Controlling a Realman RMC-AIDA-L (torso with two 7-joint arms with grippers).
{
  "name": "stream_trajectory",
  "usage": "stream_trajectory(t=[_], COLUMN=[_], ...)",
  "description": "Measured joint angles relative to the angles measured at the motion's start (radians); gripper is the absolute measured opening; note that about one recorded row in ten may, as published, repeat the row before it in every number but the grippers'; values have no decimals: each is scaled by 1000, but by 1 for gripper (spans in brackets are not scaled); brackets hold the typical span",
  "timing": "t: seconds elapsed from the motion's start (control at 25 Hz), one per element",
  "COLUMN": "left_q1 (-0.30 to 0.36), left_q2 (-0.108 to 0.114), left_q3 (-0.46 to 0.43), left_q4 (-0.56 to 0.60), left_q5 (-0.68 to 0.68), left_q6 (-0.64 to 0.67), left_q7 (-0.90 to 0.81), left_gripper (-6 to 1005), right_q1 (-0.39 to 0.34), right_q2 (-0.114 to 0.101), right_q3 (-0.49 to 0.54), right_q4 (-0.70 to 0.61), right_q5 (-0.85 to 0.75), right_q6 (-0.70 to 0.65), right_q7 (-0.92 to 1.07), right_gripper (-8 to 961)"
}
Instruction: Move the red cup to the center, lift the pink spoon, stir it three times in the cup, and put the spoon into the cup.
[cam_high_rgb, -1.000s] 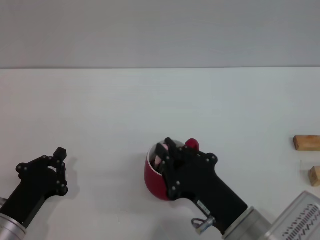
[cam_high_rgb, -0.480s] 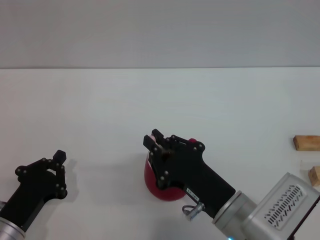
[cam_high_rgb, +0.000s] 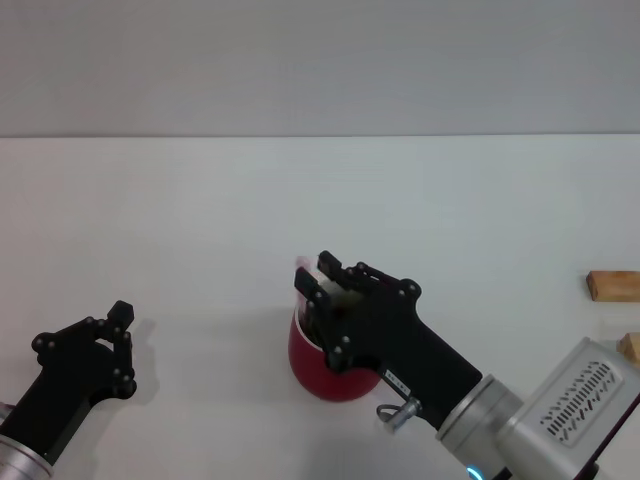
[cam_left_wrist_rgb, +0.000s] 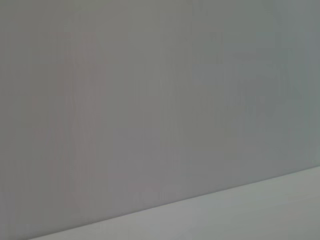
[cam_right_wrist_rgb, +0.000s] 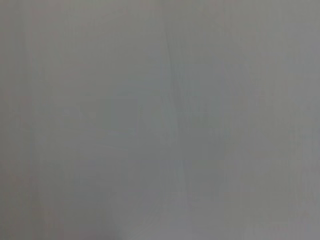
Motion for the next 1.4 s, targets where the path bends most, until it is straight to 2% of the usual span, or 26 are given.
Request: stream_trajectory(t=[0.04,0.32,0.4,0.6,0.84,0.96,1.0,1.04,1.2,1.4], left_q1=[0,4,6,8,15,22,29,29,42,66], left_q2=[0,0,0,0,0,1,2,2,3,3], left_q3=[0,0,0,-3,-8,-16,-25,-25,-49,-85], left_q4=[0,-10,-10,-11,-11,-11,-11,-11,-9,-10], left_q5=[0,-1,-3,-4,-5,-5,-5,-5,-5,-6], left_q6=[0,0,0,0,17,21,28,28,57,129], left_q7=[0,0,0,0,0,0,0,0,3,2], left_gripper=[-2,-2,-2,-2,-2,-2,-2,-2,-2,-2], right_q1=[-3,-12,-27,-92,-161,-233,-281,-281,-377,-421], right_q2=[-1,-2,-2,1,3,2,0,0,0,2], right_q3=[0,-4,0,26,85,164,216,216,310,308], right_q4=[-5,-19,-36,-118,-188,-215,-219,-219,-222,-222], right_q5=[0,-4,-4,4,7,10,11,11,13,31], right_q6=[-5,-52,-89,-276,-381,-433,-456,-456,-475,-505], right_q7=[1,2,2,-3,-9,-10,-10,-10,-5,-3], right_gripper=[27,225,271,385,549,549,549,549,548,548])
